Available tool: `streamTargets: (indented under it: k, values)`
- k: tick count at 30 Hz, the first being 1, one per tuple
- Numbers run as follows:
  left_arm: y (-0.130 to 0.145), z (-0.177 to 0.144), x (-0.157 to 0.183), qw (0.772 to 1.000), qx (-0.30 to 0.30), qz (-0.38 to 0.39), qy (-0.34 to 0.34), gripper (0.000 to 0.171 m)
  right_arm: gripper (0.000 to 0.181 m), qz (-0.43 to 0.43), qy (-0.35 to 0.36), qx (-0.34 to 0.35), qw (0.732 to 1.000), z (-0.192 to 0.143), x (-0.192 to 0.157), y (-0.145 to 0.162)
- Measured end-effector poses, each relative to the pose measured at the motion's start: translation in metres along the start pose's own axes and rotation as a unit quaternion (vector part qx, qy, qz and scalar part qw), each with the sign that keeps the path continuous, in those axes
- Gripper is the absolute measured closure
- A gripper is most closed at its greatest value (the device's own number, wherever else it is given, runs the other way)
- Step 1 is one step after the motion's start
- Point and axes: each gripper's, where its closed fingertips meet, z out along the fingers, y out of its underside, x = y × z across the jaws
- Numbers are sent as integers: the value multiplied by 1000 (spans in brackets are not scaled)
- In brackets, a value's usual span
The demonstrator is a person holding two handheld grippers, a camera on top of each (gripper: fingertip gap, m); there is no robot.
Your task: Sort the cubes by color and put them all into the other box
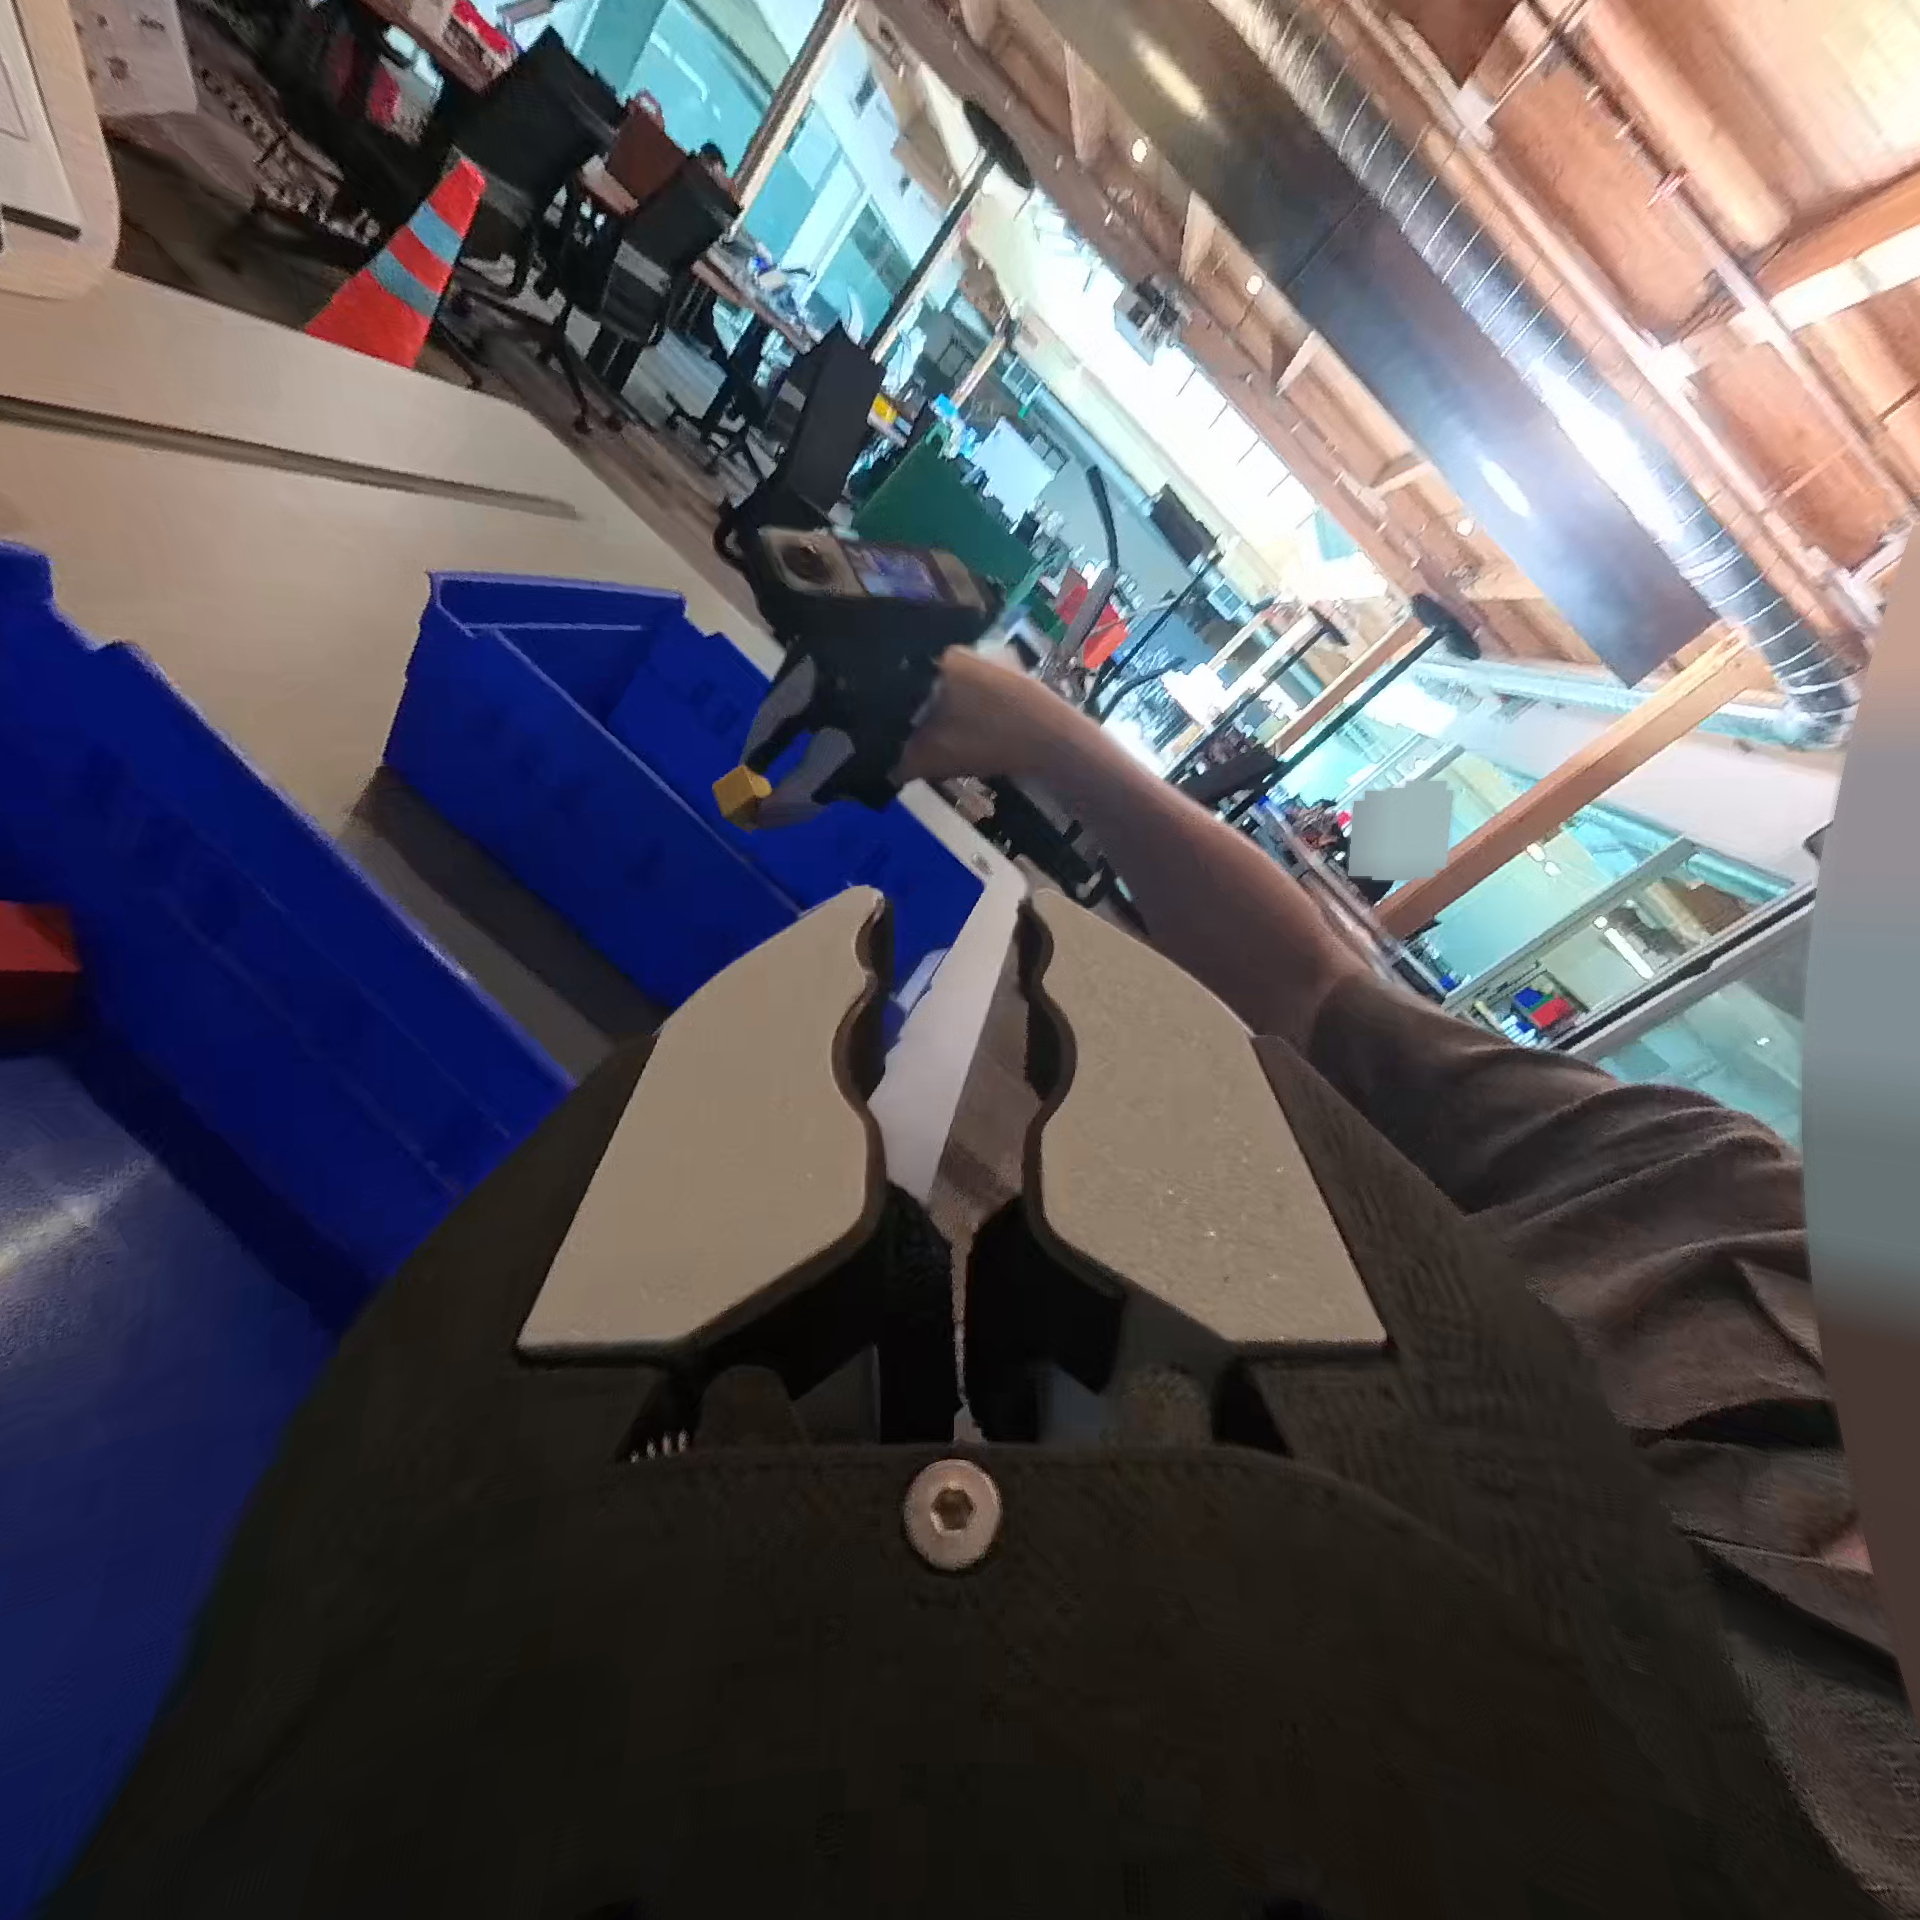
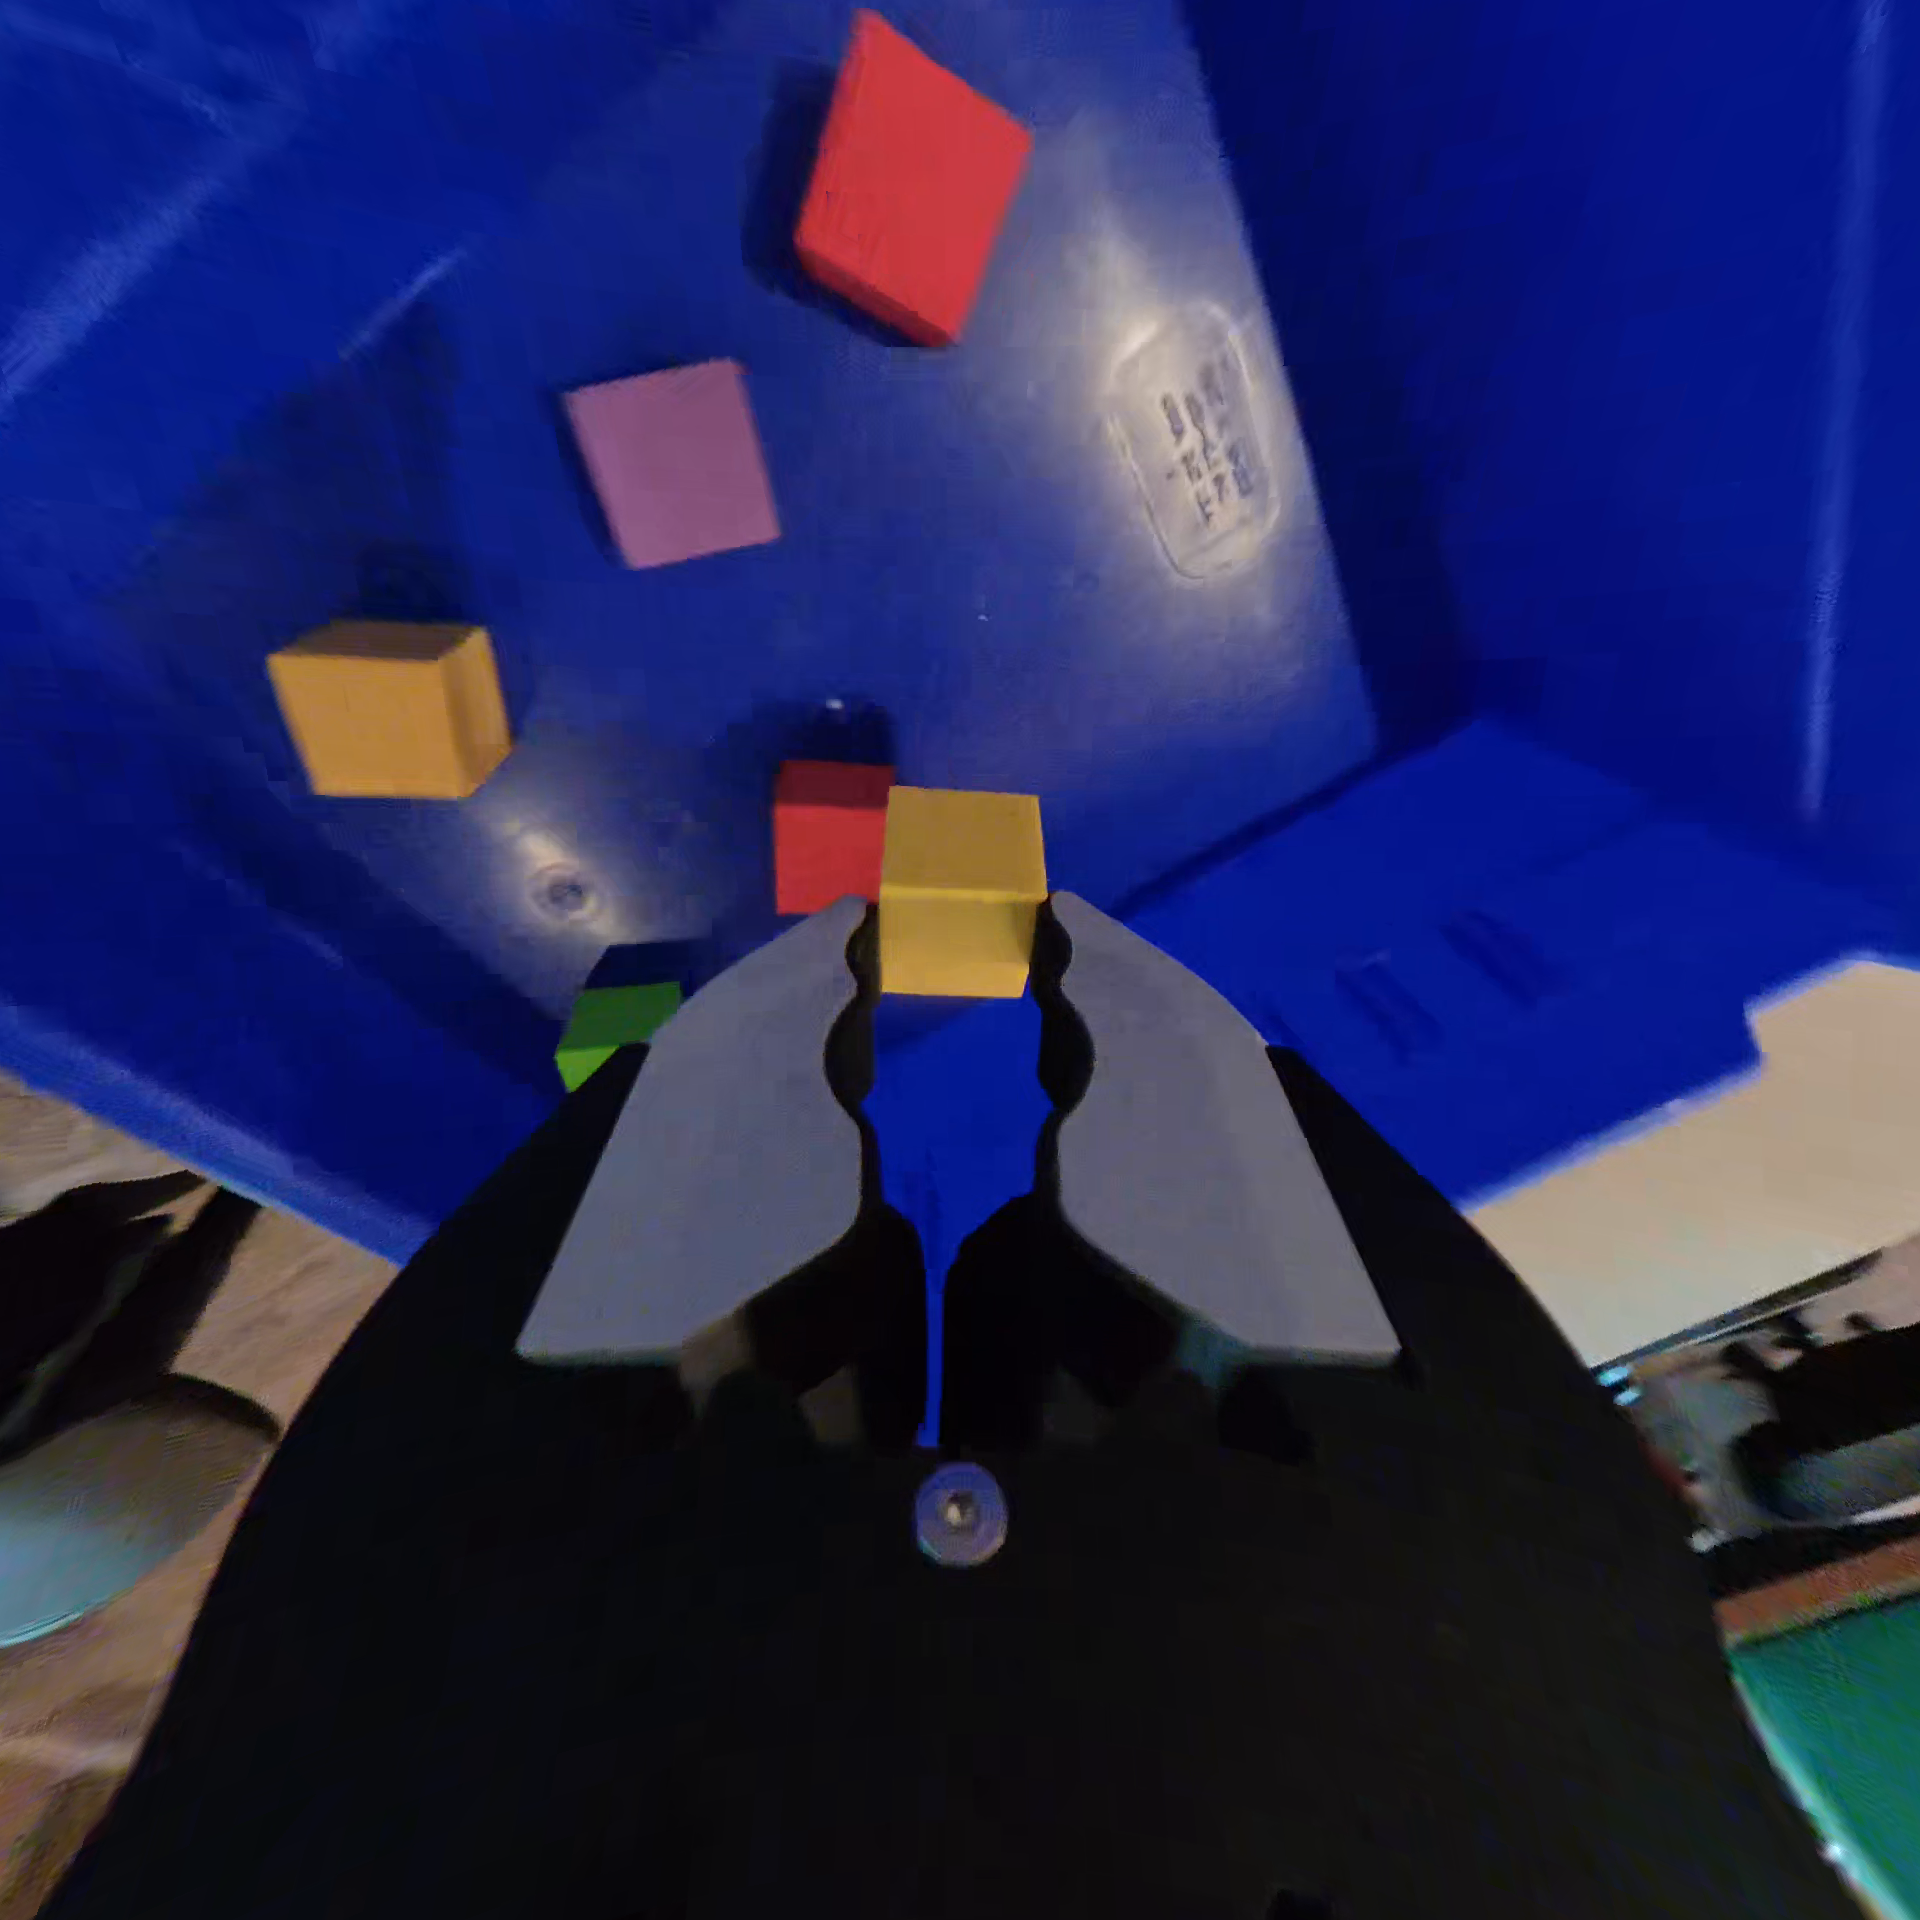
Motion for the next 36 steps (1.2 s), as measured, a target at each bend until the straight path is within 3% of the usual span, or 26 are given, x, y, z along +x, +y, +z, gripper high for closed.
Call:
streamTargets:
  k: [3,6,10,12,14,18,23,28,34,35,36]
  values:
    - [8,-6,-25,996,-34,17,-81,145,153,39,-26,-47,998,22,10,2]
    - [16,-24,-63,974,-74,45,-209,141,152,44,-28,-62,997,32,17,1]
    - [35,-49,-107,920,-162,72,-349,128,147,46,-37,-85,995,40,17,3]
    - [44,-53,-121,900,-197,77,-381,123,131,45,-32,-85,995,39,18,2]
    - [51,-58,-135,878,-224,81,-414,121,128,41,-19,-73,996,34,18,-1]
    - [64,-87,-167,801,-298,77,-514,119,134,24,34,-15,999,9,19,-10]
    - [85,-108,-191,745,-359,50,-560,119,141,-2,75,76,994,-28,-2,-20]
    - [95,-114,-199,713,-396,43,-577,119,146,-7,105,141,984,-56,-19,-15]
    - [111,-113,-210,695,-433,16,-574,120,147,-10,123,190,974,-72,-42,-6]
    - [115,-112,-212,700,-433,4,-568,126,147,-12,125,194,973,-72,-45,-4]
    - [116,-108,-212,712,-426,-10,-558,142,148,-13,126,198,972,-73,-49,-3]
